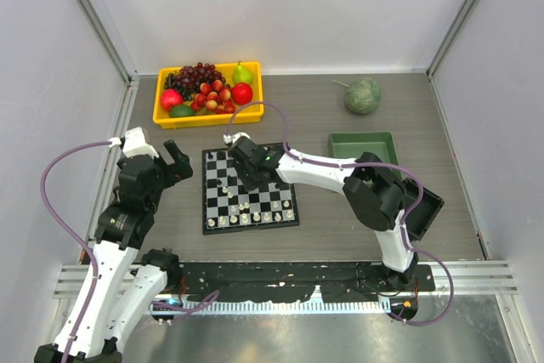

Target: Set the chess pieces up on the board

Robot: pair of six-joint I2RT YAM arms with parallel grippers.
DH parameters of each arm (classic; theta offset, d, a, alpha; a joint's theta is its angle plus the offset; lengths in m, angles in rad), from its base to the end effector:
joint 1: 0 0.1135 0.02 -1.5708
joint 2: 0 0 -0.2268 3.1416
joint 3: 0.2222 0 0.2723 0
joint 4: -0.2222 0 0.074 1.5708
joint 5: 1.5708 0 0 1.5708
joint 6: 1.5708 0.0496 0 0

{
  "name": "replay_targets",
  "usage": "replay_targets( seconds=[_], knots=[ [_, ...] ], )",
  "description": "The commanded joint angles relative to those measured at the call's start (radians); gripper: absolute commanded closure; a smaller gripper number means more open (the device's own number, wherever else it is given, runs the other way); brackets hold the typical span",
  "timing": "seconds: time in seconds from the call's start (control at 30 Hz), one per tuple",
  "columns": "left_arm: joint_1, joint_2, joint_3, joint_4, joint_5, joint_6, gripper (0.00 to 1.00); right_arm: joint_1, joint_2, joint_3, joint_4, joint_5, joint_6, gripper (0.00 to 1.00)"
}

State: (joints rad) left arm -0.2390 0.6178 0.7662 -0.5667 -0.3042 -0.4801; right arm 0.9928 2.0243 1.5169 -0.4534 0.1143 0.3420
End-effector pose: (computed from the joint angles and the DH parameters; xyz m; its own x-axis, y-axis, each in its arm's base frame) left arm 0.1976 -0.0329 0.2942 -0.3315 -0.3728 -0.8667 -0.2178 0.9241 -0.3141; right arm 0.2513 0.3749 0.1397 -0.6890 -0.4464 -0.5710 -0.6001 0.7931 0.1041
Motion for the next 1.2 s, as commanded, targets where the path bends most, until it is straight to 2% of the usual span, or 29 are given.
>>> replay_targets(
  seconds=[0.0,0.37,1.17],
  knots=[
    [0.012,-0.004,-0.001,0.050,0.008,0.021,0.01,0.013,-0.073,-0.004,-0.001,0.015,-0.011,0.90],
    [0.020,-0.001,-0.005,0.059,0.023,0.020,0.01,0.026,-0.298,-0.259,0.081,0.025,0.074,0.90],
    [0.029,-0.018,-0.008,0.054,0.031,0.020,0.01,0.059,-0.269,-0.336,0.088,0.024,0.086,0.89]
  ],
)
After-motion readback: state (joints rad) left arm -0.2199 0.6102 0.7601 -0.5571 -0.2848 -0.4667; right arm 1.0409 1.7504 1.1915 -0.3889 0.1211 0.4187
